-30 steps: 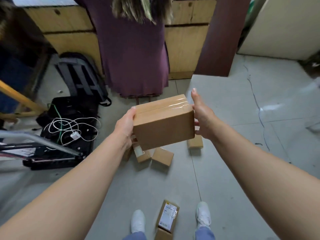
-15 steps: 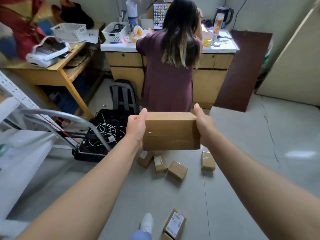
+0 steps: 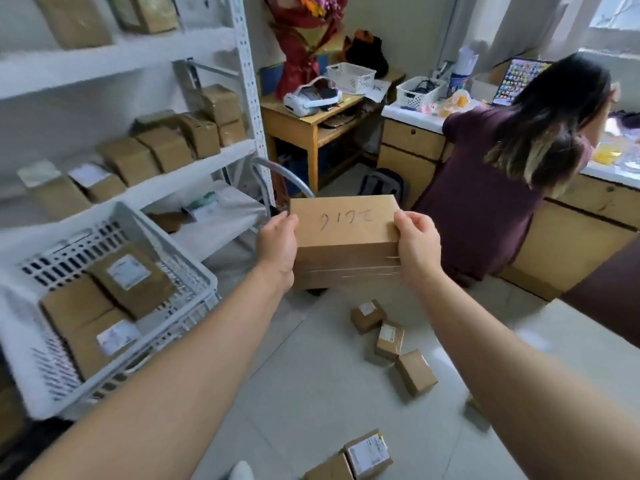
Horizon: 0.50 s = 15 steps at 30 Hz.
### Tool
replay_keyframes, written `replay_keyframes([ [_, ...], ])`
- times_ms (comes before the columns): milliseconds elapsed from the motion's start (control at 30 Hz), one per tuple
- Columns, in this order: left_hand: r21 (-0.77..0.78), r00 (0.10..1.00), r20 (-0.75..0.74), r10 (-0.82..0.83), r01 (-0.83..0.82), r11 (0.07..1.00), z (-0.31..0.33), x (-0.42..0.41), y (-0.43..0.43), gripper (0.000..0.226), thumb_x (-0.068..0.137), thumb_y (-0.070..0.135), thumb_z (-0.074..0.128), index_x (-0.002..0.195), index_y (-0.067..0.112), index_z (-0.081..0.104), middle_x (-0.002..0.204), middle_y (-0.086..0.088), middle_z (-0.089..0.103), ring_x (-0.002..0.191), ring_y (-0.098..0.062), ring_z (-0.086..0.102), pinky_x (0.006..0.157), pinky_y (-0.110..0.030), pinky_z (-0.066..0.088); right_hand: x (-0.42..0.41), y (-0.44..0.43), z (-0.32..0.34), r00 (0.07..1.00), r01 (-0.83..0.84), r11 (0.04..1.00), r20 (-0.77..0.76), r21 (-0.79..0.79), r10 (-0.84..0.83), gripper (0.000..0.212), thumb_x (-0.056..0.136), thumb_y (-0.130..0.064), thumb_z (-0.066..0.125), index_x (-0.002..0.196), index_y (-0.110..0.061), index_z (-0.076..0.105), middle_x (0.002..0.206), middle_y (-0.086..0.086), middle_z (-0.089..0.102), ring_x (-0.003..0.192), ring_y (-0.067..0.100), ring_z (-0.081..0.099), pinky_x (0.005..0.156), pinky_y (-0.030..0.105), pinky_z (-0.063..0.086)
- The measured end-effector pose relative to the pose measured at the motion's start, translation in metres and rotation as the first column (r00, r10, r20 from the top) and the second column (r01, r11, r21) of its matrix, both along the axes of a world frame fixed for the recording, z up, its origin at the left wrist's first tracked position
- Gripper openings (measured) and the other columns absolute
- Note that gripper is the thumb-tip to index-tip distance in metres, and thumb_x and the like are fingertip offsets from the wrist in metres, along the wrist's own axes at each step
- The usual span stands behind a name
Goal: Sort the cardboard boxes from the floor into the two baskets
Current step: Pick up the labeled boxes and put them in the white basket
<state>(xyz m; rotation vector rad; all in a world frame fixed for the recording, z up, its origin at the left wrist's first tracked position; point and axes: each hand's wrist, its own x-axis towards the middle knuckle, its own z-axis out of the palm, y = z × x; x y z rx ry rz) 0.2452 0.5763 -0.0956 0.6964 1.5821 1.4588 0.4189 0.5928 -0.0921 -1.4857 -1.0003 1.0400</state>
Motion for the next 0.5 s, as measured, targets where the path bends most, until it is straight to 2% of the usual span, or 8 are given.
replay_keyframes([
  [133, 0.051, 0.976, 0.044, 0.212, -0.214, 0.976, 0.016, -0.073, -0.032, 0.015, 0.096, 0.021, 0.05, 0.108, 0.02, 0.06, 0.096, -0.004, 0.064, 0.096, -0.024, 0.06, 0.082, -0.037, 0.05, -0.083, -0.004, 0.012, 0.989, -0.148, 0.988, -0.016, 0.045, 0.149, 0.025, 0.095, -0.036, 0.051, 0.114, -0.019, 0.056, 0.099, -0.007, 0.057, 0.085, 0.005, 0.052, 0.062, 0.021, 0.038],
  [267, 0.061, 0.911, 0.097, 0.4, -0.407, 0.912, 0.023, -0.164, -0.075, 0.029, 0.094, 0.017, 0.054, 0.123, 0.017, 0.058, 0.121, -0.009, 0.061, 0.11, -0.025, 0.058, 0.099, -0.044, 0.047, -0.184, -0.018, 0.02, 0.933, -0.355, 0.933, -0.04, 0.054, 0.358, 0.024, 0.096, -0.036, 0.051, 0.115, -0.023, 0.059, 0.101, -0.008, 0.062, 0.088, 0.004, 0.055, 0.07, 0.022, 0.044],
  [367, 0.054, 0.853, 0.081, 0.515, -0.52, 0.852, 0.023, -0.24, -0.116, 0.018, 0.093, 0.017, 0.054, 0.11, 0.021, 0.058, 0.116, -0.009, 0.063, 0.107, -0.027, 0.059, 0.098, -0.045, 0.048, -0.269, -0.037, 0.019, 0.852, -0.517, 0.854, -0.065, 0.061, 0.52, 0.012, 0.096, -0.031, 0.051, 0.102, -0.033, 0.062, 0.101, -0.007, 0.065, 0.097, 0.013, 0.059, 0.084, 0.03, 0.049],
  [433, 0.023, 0.803, 0.081, 0.59, -0.594, 0.804, 0.021, -0.292, -0.145, 0.013, 0.095, 0.018, 0.052, 0.106, 0.021, 0.056, 0.107, -0.004, 0.062, 0.1, -0.023, 0.059, 0.09, -0.037, 0.05, -0.33, -0.053, 0.018, 0.793, -0.601, 0.796, -0.071, 0.075, 0.606, 0.016, 0.097, -0.024, 0.05, 0.102, -0.031, 0.063, 0.095, -0.01, 0.063, 0.092, 0.011, 0.058, 0.079, 0.025, 0.047],
  [500, -0.024, 0.74, 0.087, 0.667, -0.668, 0.744, 0.017, -0.343, -0.174, 0.01, 0.094, 0.02, 0.052, 0.103, 0.022, 0.057, 0.098, 0.001, 0.062, 0.097, -0.021, 0.059, 0.09, -0.037, 0.051, -0.39, -0.071, 0.014, 0.736, -0.668, 0.74, -0.078, 0.075, 0.672, 0.022, 0.095, -0.02, 0.05, 0.11, -0.026, 0.065, 0.097, -0.01, 0.063, 0.09, 0.01, 0.057, 0.072, 0.021, 0.045],
])
